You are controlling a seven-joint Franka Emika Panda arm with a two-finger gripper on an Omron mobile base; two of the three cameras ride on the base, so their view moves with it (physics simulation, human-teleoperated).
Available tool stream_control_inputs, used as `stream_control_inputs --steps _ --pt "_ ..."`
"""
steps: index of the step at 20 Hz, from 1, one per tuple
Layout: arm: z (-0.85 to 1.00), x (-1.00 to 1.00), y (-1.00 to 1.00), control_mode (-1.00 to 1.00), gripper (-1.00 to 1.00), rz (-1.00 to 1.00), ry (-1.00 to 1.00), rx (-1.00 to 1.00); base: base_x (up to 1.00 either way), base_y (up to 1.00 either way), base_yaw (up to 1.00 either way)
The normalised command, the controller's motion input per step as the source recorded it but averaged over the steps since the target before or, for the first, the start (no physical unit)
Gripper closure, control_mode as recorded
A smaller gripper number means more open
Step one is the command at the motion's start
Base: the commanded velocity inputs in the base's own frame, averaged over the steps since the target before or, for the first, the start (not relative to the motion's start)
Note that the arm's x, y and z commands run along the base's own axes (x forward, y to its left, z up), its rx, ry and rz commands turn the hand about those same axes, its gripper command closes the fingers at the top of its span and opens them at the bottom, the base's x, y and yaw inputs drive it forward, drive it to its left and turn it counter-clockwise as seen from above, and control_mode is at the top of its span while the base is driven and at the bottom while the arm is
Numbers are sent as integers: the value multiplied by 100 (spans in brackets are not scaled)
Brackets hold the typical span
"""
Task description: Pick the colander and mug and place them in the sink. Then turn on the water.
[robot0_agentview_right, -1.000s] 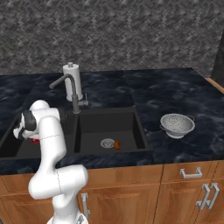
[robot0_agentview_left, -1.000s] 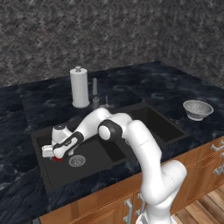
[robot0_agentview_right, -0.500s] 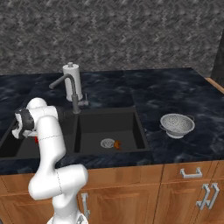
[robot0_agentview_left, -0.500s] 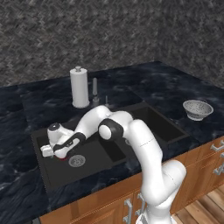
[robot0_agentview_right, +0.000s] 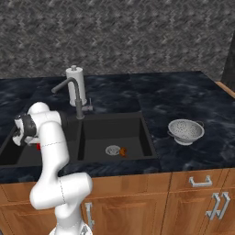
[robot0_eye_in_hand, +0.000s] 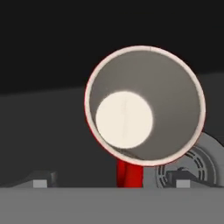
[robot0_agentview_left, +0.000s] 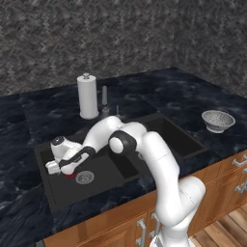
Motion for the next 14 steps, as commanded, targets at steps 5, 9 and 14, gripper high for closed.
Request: stream_control_inputs --steps 5,9,14 --pt "58 0 -3 -100 -100 0 0 -2 0 0 0" --pt "64 0 -2 -100 -100 -1 9 0 0 0 0" --pt "49 -20 -42 -100 -100 -2 4 -1 0 0 0"
